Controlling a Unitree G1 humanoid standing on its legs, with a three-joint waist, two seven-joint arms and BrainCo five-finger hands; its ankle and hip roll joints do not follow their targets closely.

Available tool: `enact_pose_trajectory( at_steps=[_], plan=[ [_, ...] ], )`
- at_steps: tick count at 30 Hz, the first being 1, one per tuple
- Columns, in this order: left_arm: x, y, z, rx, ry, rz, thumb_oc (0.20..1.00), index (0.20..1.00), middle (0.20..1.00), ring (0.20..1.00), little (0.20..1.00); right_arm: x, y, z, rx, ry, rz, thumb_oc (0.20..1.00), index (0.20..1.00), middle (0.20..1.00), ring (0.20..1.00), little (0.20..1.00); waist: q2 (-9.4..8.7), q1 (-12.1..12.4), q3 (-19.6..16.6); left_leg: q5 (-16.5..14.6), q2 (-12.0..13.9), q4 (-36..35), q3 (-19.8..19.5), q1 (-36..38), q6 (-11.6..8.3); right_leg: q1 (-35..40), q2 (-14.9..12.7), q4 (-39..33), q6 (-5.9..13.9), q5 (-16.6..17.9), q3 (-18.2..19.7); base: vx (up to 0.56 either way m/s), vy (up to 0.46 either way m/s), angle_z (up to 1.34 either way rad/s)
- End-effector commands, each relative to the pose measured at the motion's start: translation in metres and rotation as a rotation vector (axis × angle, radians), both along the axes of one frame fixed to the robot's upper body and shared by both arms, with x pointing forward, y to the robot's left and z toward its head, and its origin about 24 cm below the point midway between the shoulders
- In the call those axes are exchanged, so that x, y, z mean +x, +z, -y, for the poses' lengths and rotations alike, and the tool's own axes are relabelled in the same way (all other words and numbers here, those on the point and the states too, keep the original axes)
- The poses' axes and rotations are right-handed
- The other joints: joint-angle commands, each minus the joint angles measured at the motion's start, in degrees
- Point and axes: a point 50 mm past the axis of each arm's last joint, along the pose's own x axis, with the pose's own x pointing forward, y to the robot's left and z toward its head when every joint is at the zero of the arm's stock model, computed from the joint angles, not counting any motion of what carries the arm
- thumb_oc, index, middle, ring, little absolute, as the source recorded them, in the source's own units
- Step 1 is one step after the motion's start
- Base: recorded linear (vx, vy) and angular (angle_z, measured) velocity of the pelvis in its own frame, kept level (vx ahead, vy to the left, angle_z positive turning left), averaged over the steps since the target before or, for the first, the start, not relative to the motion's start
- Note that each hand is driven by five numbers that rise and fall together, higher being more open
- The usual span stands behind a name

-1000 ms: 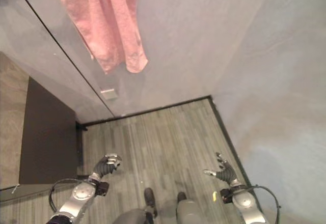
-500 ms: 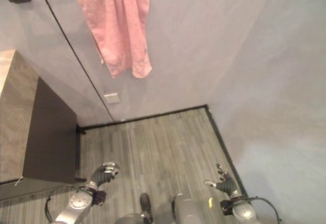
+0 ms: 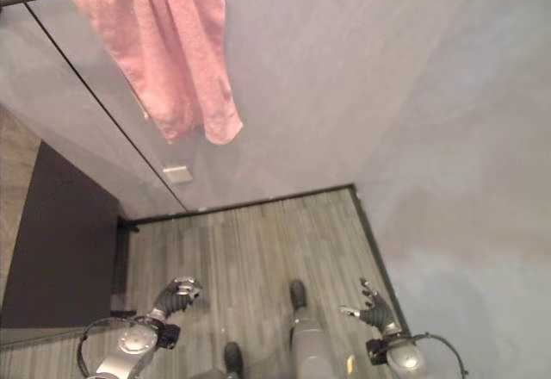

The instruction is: Put brush and paste in cup on sink, flatten towel.

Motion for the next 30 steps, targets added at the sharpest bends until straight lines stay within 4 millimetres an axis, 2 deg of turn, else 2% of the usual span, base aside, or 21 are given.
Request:
enact_pose_trajectory(
  at_steps=[1,2,5,9,17,22,26,28,29,30],
  plan=[
    [0.025,0.025,-0.007,0.023,-0.018,0.140,0.200,0.200,0.200,0.200,0.200,0.012,0.017,0.006,-0.015,0.006,0.100,1.000,1.000,1.000,1.000,1.000,-1.75,-1.2,0.3,-4.3,-6.6,7.9,-0.8,2.5,2.39,-2.2,-1.4,0.8,1.96,5.3,2.3,0.21,-0.157,0.02],
    [0.035,0.030,-0.001,0.016,-0.032,0.167,0.200,0.200,0.200,0.200,0.200,0.015,0.023,0.010,-0.024,0.003,0.126,1.000,1.000,1.000,1.000,1.000,-1.67,-1.3,0.6,-3.0,-5.7,12.6,-1.3,0.4,0.82,-1.7,-1.1,1.3,0.96,4.4,1.3,0.13,-0.124,0.11],
    [0.039,0.033,0.001,0.013,-0.041,0.182,0.200,0.200,0.200,0.200,0.200,0.016,0.025,0.013,-0.035,0.002,0.135,1.000,1.000,1.000,1.000,1.000,-1.43,-1.4,0.4,-3.0,-5.0,12.7,-1.9,-0.7,0.45,-2.0,-0.8,1.3,0.57,3.5,0.6,0.09,-0.102,0.27],
    [0.042,0.036,-0.002,0.019,-0.035,0.196,0.200,0.200,0.200,0.200,0.200,0.015,0.023,0.013,-0.045,0.004,0.124,1.000,1.000,1.000,1.000,1.000,-1.37,-1.5,0.1,-3.9,-4.7,10.5,-1.7,-0.6,0.93,-3.9,-0.1,2.8,0.64,3.1,1.4,0.05,-0.030,0.16],
    [0.038,0.035,-0.008,0.032,-0.031,0.190,0.200,0.200,0.200,0.200,0.200,0.012,0.017,0.010,-0.049,0.013,0.096,1.000,1.000,1.000,1.000,1.000,-2.03,-1.8,1.1,-5.7,-5.4,8.5,-0.8,-0.1,2.00,-5.4,-0.3,4.0,1.43,4.1,2.6,0.00,0.008,-0.02],
    [0.040,0.037,-0.007,0.029,-0.042,0.197,0.200,0.200,0.200,0.200,0.200,0.013,0.017,0.010,-0.054,0.021,0.091,1.000,1.000,1.000,1.000,1.000,-2.24,-2.3,2.4,-7.2,-6.4,9.4,-0.5,-0.3,2.65,-5.9,-1.5,5.6,2.18,5.2,3.3,-0.02,0.045,0.06],
    [0.052,0.051,0.001,0.007,-0.075,0.261,0.200,0.200,0.200,0.200,0.200,0.013,0.012,0.014,-0.075,0.006,0.060,1.000,1.000,1.000,1.000,1.000,-2.77,-2.5,4.7,-7.8,-8.1,11.8,-0.7,-3.6,3.17,-6.6,-3.4,5.3,2.88,6.9,4.0,-0.07,0.080,0.31],
    [0.058,0.057,0.005,-0.004,-0.079,0.287,0.200,0.200,0.200,0.200,0.200,0.015,0.011,0.014,-0.076,0.002,0.051,1.000,1.000,1.000,1.000,1.000,-2.67,-3.0,5.7,-7.7,-8.3,11.5,-2.2,-4.2,3.54,-7.5,-2.4,7.4,2.98,6.6,7.2,-0.02,0.048,0.35],
    [0.058,0.057,0.005,-0.004,-0.079,0.287,0.200,0.200,0.200,0.200,0.200,0.015,0.011,0.014,-0.076,0.002,0.051,1.000,1.000,1.000,1.000,1.000,-2.67,-3.0,5.7,-7.7,-8.3,11.5,-2.2,-4.3,3.54,-7.5,-2.4,7.4,2.98,6.6,7.2,0.03,0.003,0.65],
    [0.061,0.059,0.008,-0.017,-0.078,0.296,0.200,0.200,0.200,0.200,0.200,0.013,0.009,0.014,-0.067,-0.001,0.043,1.000,1.000,1.000,1.000,1.000,-2.22,-3.4,5.7,-7.0,-8.3,11.3,-3.8,-4.6,3.50,-8.1,0.0,9.2,2.76,5.3,11.5,0.03,-0.008,0.58]
  ],
)
